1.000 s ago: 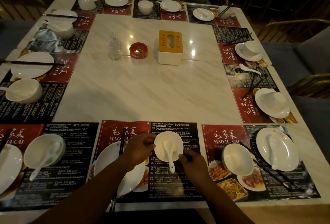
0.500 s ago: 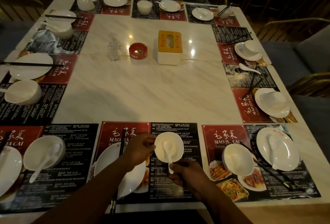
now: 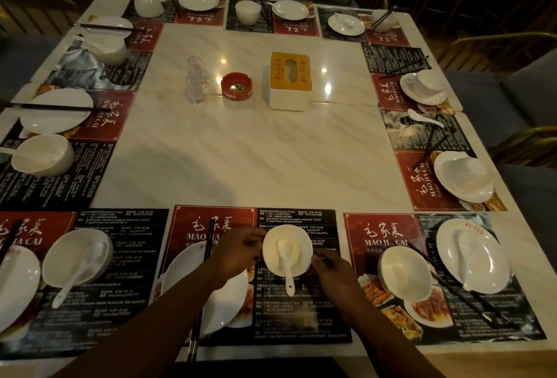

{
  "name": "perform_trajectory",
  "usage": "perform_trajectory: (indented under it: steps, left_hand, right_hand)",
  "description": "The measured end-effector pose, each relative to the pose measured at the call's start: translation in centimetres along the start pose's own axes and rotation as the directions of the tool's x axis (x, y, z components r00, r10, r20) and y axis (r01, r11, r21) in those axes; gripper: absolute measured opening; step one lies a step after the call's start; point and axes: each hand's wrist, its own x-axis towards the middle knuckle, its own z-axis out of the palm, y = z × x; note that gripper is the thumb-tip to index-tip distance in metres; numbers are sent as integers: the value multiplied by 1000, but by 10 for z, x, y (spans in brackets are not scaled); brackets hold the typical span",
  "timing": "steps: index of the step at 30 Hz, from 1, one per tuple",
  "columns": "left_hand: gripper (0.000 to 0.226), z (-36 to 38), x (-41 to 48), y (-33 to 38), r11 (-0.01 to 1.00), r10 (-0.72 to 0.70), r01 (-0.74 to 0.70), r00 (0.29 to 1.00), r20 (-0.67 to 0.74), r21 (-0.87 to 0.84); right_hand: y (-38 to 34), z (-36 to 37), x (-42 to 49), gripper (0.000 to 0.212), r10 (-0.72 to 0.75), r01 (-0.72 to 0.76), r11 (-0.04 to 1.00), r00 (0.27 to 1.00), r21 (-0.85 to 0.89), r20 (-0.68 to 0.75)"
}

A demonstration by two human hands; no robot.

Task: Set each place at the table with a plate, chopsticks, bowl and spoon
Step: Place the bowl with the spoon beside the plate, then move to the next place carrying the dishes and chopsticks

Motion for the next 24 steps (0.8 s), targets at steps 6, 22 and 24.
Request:
perform_trajectory:
  steps: [6, 22, 24]
  left_hand:
    - [35, 1, -1, -3, 999, 25, -24, 1000, -18, 21]
    - [18, 26, 32, 50, 813, 411, -273, 895, -175, 514]
    - [17, 42, 38, 61, 790, 461, -333, 876, -142, 515]
  right_hand:
    - [4, 0, 5, 21, -130, 132, 960, 991, -248, 25]
    - [-30, -78, 18, 11, -170, 161, 972, 985, -172, -41]
    - [-39, -107, 22, 13, -212, 188, 954, 974, -233, -83]
